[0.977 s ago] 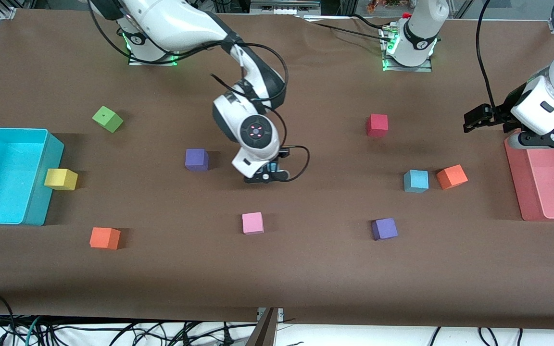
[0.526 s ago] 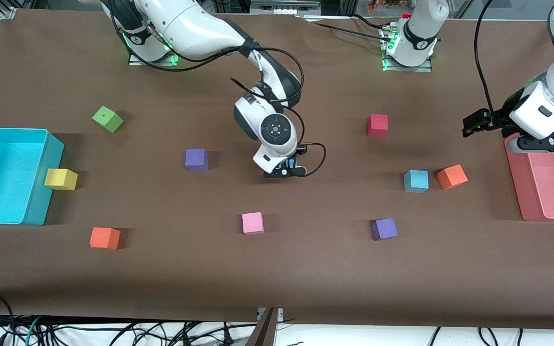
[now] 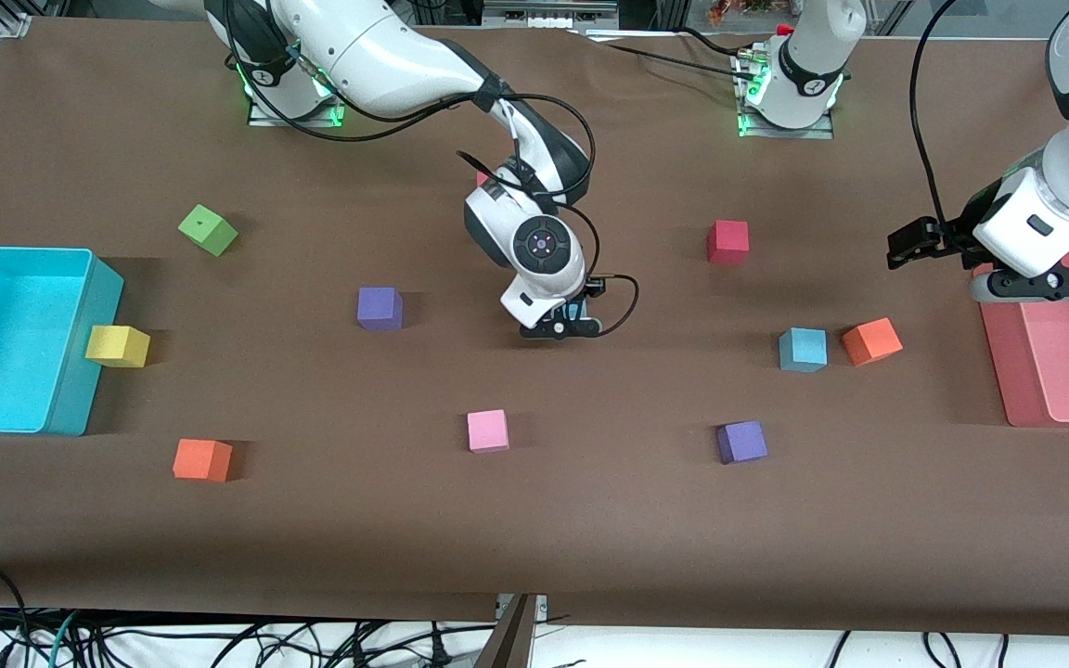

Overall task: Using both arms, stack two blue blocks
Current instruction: 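Carry the light-blue cube with the right gripper to the table middle, then lower the cube with the right gripper while the left gripper reaches the other cube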

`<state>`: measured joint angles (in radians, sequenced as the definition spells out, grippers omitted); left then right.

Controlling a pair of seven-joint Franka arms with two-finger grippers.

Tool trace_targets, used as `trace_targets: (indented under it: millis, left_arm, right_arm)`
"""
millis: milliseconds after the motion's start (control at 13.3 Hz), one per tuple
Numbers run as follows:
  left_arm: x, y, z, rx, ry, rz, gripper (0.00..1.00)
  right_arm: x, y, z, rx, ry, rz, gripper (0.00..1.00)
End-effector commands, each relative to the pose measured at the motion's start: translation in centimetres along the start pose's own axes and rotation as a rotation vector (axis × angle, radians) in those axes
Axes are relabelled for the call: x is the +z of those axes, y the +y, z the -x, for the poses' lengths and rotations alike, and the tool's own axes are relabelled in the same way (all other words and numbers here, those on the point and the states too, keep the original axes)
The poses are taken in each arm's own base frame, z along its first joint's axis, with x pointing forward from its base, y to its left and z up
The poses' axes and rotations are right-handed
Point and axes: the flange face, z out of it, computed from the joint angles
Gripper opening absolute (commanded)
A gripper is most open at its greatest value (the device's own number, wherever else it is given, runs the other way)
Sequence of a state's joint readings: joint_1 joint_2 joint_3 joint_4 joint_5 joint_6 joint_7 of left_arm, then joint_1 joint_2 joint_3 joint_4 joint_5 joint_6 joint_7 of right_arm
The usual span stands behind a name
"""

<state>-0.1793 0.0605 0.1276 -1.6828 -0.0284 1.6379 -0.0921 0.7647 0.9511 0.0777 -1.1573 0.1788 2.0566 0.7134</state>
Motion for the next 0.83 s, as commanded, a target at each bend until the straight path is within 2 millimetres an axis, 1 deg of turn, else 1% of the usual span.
trace_targets:
  millis: [0,150,225,301,376,601,752]
  left_arm:
    - [0.17,-0.3,0.02,0.01,0.007,-0.002,1.0]
    - [0.31,-0.29,-0.09,0.01,0.008,-0.002,1.0]
    - [0.34,-0.28,-0.2,0.01,0.012,-0.002,1.0]
    - [0.46,-0.27,-0.26,0.01,0.012,-0.002,1.0]
    - [0.54,-0.27,-0.25,0.01,0.011,-0.003,1.0]
    - [0.84,-0.93,-0.49,-0.003,0.006,-0.003,1.0]
    - [0.91,-1.02,-0.49,-0.004,0.005,-0.003,1.0]
  right_arm:
    - [0.45,-1.05,-0.01,0.026,0.001,-0.036,0.0]
    - [0.51,-1.06,-0.07,0.026,0.004,-0.039,0.0]
    - [0.72,-1.17,0.01,0.024,0.006,-0.04,0.45]
    - [0.73,-1.45,0.19,0.019,0.012,-0.044,0.98]
    - [0.71,-1.74,0.49,0.013,0.013,-0.044,1.0]
    - [0.73,-1.76,0.18,0.007,0.031,-0.058,1.0]
    - [0.65,-1.8,0.16,0.005,0.034,-0.06,1.0]
